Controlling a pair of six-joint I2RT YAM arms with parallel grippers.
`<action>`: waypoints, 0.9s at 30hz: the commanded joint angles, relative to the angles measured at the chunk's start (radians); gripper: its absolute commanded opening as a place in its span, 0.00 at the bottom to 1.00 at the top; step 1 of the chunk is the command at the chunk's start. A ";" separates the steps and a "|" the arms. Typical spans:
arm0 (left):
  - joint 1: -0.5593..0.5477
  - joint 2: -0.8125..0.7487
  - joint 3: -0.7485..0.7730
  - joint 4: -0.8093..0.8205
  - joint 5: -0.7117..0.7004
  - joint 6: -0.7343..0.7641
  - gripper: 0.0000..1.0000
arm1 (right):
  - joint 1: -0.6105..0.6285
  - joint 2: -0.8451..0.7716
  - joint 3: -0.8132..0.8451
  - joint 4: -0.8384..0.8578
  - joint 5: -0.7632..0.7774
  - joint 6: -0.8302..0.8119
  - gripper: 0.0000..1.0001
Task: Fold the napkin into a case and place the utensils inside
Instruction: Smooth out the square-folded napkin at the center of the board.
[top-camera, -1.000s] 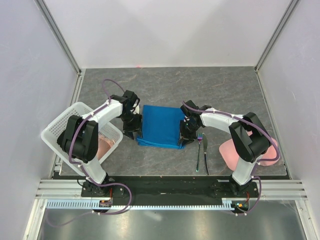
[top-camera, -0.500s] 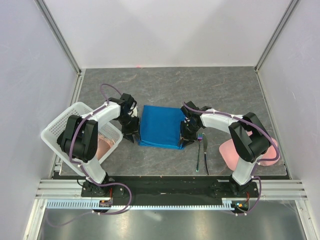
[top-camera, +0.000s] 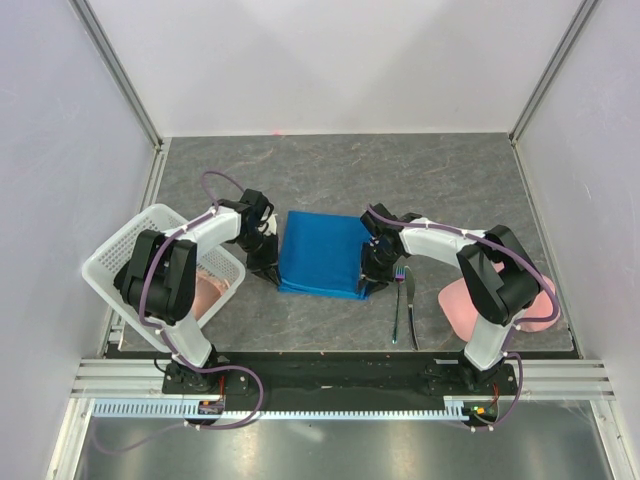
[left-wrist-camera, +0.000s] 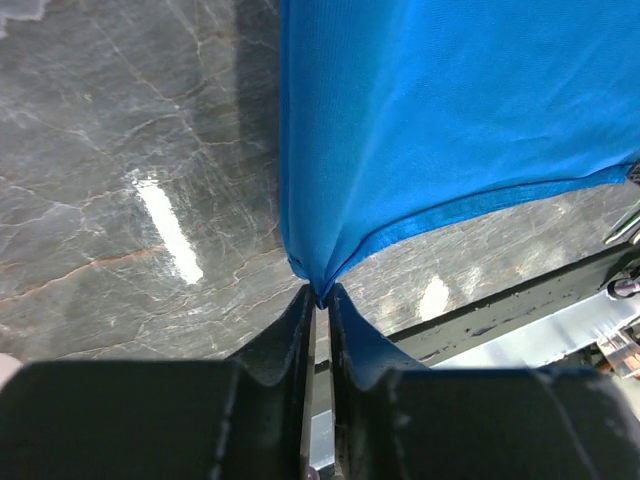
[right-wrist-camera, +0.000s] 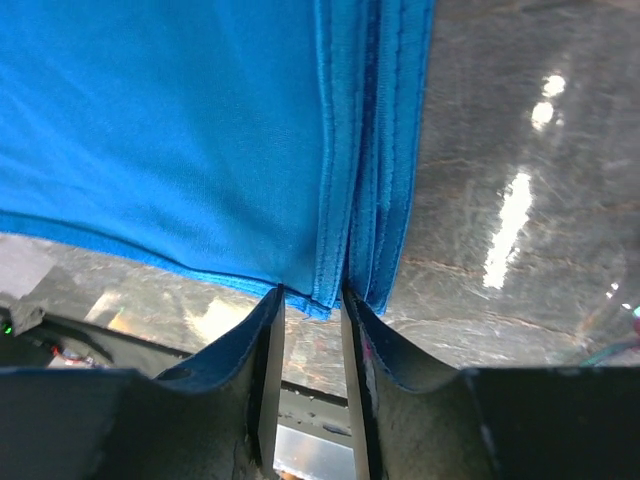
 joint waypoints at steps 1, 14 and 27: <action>0.005 -0.052 -0.020 0.025 0.036 0.010 0.13 | 0.031 0.016 0.039 -0.071 0.107 0.048 0.35; 0.005 -0.064 -0.043 0.063 0.087 -0.016 0.12 | 0.080 0.059 0.071 -0.124 0.245 0.137 0.24; 0.007 -0.116 -0.028 0.056 0.111 -0.031 0.11 | 0.091 0.002 0.195 -0.196 0.273 0.060 0.00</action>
